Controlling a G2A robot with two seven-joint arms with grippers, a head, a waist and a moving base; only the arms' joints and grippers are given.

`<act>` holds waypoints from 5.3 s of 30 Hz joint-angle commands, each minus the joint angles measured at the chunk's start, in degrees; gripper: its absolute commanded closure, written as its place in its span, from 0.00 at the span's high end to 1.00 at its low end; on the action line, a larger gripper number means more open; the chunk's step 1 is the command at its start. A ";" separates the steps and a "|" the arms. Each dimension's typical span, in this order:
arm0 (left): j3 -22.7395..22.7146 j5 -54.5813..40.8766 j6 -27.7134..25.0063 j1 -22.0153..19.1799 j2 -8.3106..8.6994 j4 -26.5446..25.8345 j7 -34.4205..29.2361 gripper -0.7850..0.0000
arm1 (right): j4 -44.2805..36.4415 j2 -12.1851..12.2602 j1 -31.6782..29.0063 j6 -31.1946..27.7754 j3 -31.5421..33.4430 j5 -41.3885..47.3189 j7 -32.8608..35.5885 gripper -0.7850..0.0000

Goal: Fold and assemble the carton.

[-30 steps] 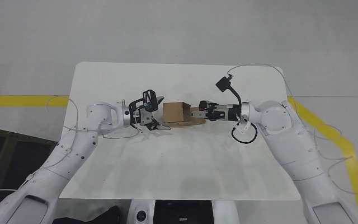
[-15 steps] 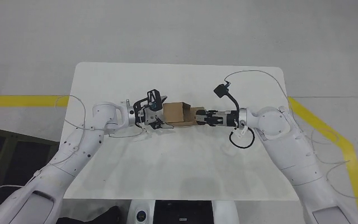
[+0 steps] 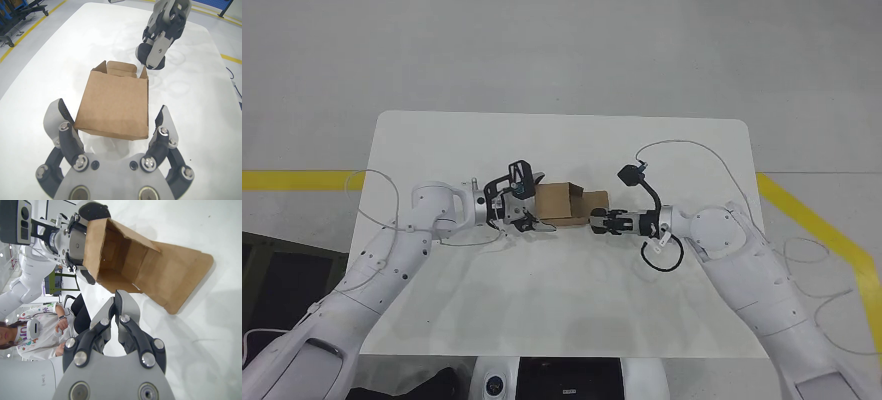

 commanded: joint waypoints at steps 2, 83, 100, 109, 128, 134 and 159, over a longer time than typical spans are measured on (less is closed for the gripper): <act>-0.31 -0.02 -0.36 0.13 -0.04 0.00 -0.10 1.00 | 1.78 -0.55 1.70 -0.72 -1.28 -0.03 -1.09 0.00; -5.25 3.49 -5.34 2.78 -0.99 -0.13 -1.50 1.00 | 18.63 -7.56 15.62 -8.37 -14.47 6.81 3.76 0.00; -5.95 4.30 -5.46 3.32 -1.09 -0.48 -1.30 1.00 | 27.44 -11.70 19.01 -13.84 -18.99 8.96 1.34 0.00; -6.52 4.96 -5.20 3.72 -1.06 -0.75 -0.96 1.00 | 24.42 -9.06 16.45 -12.52 -14.10 7.40 2.20 0.00; -7.56 5.60 -5.63 4.12 -1.01 -1.09 -0.70 1.00 | 14.35 -4.89 14.41 -4.19 -6.30 -0.65 4.38 0.00; -7.77 5.58 -5.81 4.12 -1.05 -0.94 -0.57 1.00 | 18.92 -6.66 18.08 -7.72 -10.22 0.58 6.97 0.00; -8.22 6.16 -6.24 4.40 -1.19 -0.79 -0.39 1.00 | 26.75 -11.69 20.25 -12.57 -17.24 9.52 6.86 0.00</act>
